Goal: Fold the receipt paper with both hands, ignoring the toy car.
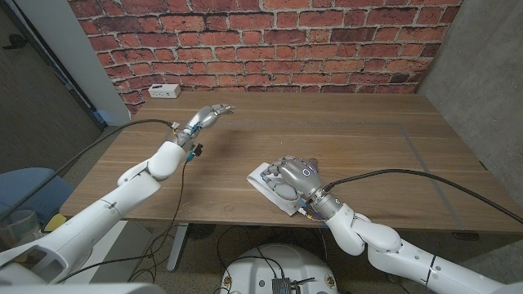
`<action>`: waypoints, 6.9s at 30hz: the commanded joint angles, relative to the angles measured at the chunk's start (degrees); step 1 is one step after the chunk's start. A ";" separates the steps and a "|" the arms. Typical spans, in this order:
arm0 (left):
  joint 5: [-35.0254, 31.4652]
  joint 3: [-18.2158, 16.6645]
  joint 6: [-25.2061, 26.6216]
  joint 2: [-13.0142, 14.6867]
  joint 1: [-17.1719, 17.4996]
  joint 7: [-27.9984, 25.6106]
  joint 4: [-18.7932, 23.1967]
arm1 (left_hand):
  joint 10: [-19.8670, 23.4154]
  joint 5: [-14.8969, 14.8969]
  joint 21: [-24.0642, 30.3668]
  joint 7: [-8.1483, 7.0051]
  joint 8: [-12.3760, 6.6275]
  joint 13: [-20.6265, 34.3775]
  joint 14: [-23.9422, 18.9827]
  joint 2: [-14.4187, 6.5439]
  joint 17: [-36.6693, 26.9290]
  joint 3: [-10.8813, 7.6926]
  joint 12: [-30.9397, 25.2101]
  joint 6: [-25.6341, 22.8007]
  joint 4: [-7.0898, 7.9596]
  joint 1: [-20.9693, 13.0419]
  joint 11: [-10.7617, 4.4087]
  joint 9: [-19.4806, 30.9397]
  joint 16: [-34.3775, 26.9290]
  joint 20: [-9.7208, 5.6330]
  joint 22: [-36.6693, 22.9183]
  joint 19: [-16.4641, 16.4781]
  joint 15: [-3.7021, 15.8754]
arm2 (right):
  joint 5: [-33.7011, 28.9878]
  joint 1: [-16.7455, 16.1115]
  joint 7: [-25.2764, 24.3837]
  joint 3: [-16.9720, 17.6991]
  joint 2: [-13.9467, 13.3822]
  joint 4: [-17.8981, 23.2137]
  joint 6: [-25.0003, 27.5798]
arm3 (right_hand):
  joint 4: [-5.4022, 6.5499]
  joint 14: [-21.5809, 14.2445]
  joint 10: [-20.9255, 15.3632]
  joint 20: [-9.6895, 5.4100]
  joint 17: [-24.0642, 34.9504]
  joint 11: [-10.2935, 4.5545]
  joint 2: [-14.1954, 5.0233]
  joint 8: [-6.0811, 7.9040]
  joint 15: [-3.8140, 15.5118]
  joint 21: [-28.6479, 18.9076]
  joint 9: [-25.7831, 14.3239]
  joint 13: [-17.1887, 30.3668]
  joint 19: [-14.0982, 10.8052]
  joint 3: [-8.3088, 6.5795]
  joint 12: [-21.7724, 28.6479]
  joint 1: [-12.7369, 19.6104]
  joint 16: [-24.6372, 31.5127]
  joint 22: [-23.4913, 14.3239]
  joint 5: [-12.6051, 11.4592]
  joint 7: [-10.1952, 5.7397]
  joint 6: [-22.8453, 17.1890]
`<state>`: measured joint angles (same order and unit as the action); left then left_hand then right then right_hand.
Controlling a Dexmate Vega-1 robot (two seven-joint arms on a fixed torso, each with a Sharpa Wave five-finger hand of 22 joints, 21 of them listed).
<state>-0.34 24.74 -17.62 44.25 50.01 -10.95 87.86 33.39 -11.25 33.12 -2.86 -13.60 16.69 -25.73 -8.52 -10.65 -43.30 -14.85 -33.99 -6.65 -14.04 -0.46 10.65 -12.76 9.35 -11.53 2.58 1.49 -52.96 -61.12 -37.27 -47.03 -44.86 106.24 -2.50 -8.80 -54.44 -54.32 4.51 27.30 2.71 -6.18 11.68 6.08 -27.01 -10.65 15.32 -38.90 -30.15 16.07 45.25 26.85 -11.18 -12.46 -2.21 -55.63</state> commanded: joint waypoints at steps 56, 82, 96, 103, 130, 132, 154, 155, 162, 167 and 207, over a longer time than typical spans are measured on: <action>-25.99 19.34 25.51 5.69 -21.41 56.41 22.53 | 7.15 -9.46 25.42 -2.87 3.16 -3.02 0.03 4.47 -7.06 8.69 0.20 -15.82 0.88 -52.40 -8.80 0.37 -2.13 -5.01 -5.79 -5.93 9.09 | -0.34 -3.04 1.16 1.88 -2.58 -5.42 -2.02 | 2.88 -0.50 -4.38 -1.01 -3.51 1.18 -1.95 -0.79 -0.23 -2.94 0.12 -2.72 -1.37 -4.07 -0.68 -9.07 -5.02 -0.24 1.89 1.17 -3.20; -23.97 24.96 21.95 -0.10 -27.10 63.06 14.68 | 3.96 -6.51 23.81 4.22 2.82 -1.93 -0.86 -1.09 -1.90 10.69 1.04 -10.41 5.39 -31.59 -1.12 0.51 0.13 -2.96 -0.23 -10.38 4.84 | 0.27 -1.98 0.54 1.81 -1.90 -6.62 -1.94 | 2.24 -0.33 -4.37 -1.03 -3.75 1.13 -1.42 -0.72 -0.15 -3.43 0.09 -3.03 -1.11 -4.98 -1.22 -10.20 -5.83 -0.19 1.83 1.21 -3.04; -21.74 27.18 23.21 -1.22 -28.84 65.22 12.48 | 6.72 -7.39 26.08 4.89 1.93 -1.64 -5.00 -2.61 -0.40 5.03 -0.13 -12.90 2.54 -32.70 -0.32 0.72 -0.34 -3.69 -0.64 -8.78 4.21 | 0.29 -2.14 -13.45 2.50 0.75 -10.57 -4.17 | -1.26 -2.20 4.07 -1.39 1.04 -0.93 -0.20 -2.05 1.00 -4.43 -0.01 -2.05 -0.50 -5.63 -4.24 -7.01 -1.65 -0.25 1.89 -0.95 5.51; -24.25 28.23 24.91 -1.09 -29.03 64.80 14.16 | 7.53 -7.41 26.91 5.47 1.88 -1.56 -6.04 -2.29 -0.18 4.36 -0.42 -13.64 1.85 -32.47 0.25 0.75 -0.42 -3.94 -0.75 -7.93 3.96 | 2.20 -1.52 -15.82 3.31 0.47 -10.53 -6.39 | 1.24 7.33 9.79 0.30 0.84 -0.03 2.14 -1.38 -1.06 -3.03 -0.11 -2.03 5.06 -4.39 -4.98 -12.45 -6.00 -0.07 1.67 -1.31 9.00; -24.90 28.73 25.62 -2.36 -29.95 64.72 14.60 | 5.93 -5.26 28.92 6.74 2.85 -2.26 0.16 -2.54 -4.95 5.83 0.91 -12.48 8.17 -22.65 1.22 0.26 -0.80 -1.99 -1.11 -12.62 2.65 | 4.30 1.35 13.78 2.67 -4.96 -6.91 -11.30 | 6.38 6.46 1.77 -3.14 -0.85 0.32 -2.97 -0.55 -0.46 -8.82 -0.05 -3.66 1.80 -5.38 -3.80 -17.15 -8.21 -0.58 2.28 0.74 3.37; -23.71 27.81 25.19 -1.85 -29.47 63.93 15.01 | 5.61 -5.30 29.02 6.30 2.92 -2.25 0.09 -2.41 -4.92 5.65 1.03 -12.22 8.13 -22.50 1.38 0.28 -0.79 -1.94 -1.11 -12.62 2.52 | 3.87 1.35 14.09 2.70 -4.85 -6.83 -10.84 | 7.18 5.45 0.79 -3.06 -1.03 0.58 -3.14 -0.35 -0.58 -9.14 -0.04 -3.69 1.75 -4.77 -3.51 -18.24 -8.03 -0.58 2.25 1.17 2.71; -19.49 19.80 17.41 3.75 -22.92 53.75 22.14 | 16.06 -3.18 47.18 8.26 -1.86 11.54 -12.32 -2.99 -23.04 6.17 -13.69 -21.35 0.77 -25.72 2.18 7.53 -18.98 -2.33 -8.13 -6.61 0.68 | 2.69 1.38 13.77 2.38 -3.84 -7.07 -9.28 | 7.87 4.89 -0.17 -2.89 -1.02 0.55 -3.35 -0.32 -0.32 -10.07 0.03 -3.76 1.56 -3.63 -3.49 -19.75 -7.98 -0.50 1.99 1.04 2.02; -19.50 20.17 17.63 3.49 -23.36 54.74 21.86 | 17.06 -3.30 48.38 8.58 -2.20 12.42 -13.90 -2.76 -22.64 5.43 -14.74 -21.91 0.85 -25.44 2.22 8.02 -18.97 -2.81 -8.22 -5.11 0.86 | 2.70 1.39 13.72 2.37 -3.83 -7.07 -9.28 | 7.85 4.88 -0.16 -2.88 -1.02 0.55 -3.39 -0.33 -0.46 -10.09 0.03 -3.76 1.57 -3.63 -3.50 -19.74 -7.98 -0.49 1.97 1.05 2.03; -23.41 24.75 22.17 0.72 -27.09 62.26 19.73 | 20.20 -4.00 53.08 10.57 -4.31 15.70 -20.99 -2.43 -17.93 1.28 -17.57 -25.16 0.26 -23.54 2.89 10.85 -16.97 -3.62 -8.13 -2.20 0.30 | 2.83 1.20 13.19 2.43 -3.83 -7.08 -9.17 | 7.53 4.94 -0.09 -2.89 -0.94 0.79 -3.41 -0.37 -0.36 -10.24 0.04 -3.76 1.69 -3.59 -3.60 -19.58 -7.96 -0.46 1.88 1.02 2.08; -25.78 27.25 23.52 -1.08 -28.43 64.50 17.59 | 20.79 -3.46 54.31 11.22 -4.94 17.55 -21.31 -3.05 -20.32 1.85 -18.73 -25.10 0.39 -23.05 3.40 12.54 -18.76 -2.97 -8.18 -3.67 -0.15 | 2.96 0.88 12.89 2.64 -4.12 -6.87 -8.92 | 7.30 4.92 -0.12 -2.88 -0.97 0.74 -3.36 -0.41 -0.28 -10.34 0.04 -3.77 1.73 -3.61 -3.62 -19.46 -7.98 -0.44 1.83 0.94 2.14; -29.91 35.02 24.43 -7.96 -34.22 68.76 8.57 | 16.44 -3.59 55.91 11.17 -6.25 18.06 -17.37 -2.93 -18.45 -2.30 -16.27 -21.23 3.83 -20.09 3.94 18.06 -13.90 -2.46 -6.77 -6.87 -0.80 | 7.66 1.88 -6.34 7.61 -2.41 -14.03 -22.51 | -0.10 -2.42 0.11 0.16 3.68 1.89 -0.82 -0.22 -1.54 -12.78 -0.22 0.98 1.65 -3.78 -0.39 -18.43 -2.09 -0.06 -0.51 0.82 4.62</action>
<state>-28.72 58.55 6.77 37.59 16.93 57.78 97.72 49.43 -14.84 88.80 8.11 -19.52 34.66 -43.56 -11.39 -38.97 -45.31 -31.28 -55.26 -2.77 -34.76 3.35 28.48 -27.10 6.98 -18.34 -4.12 0.51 -44.92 -60.84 -41.42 -39.80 -47.80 94.78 -20.58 -7.16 -57.39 -54.27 5.03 30.53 5.02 -5.09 10.85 3.93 -39.26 -10.82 15.71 -36.75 -31.15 15.09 23.49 24.40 -11.20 -12.32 -1.28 -49.46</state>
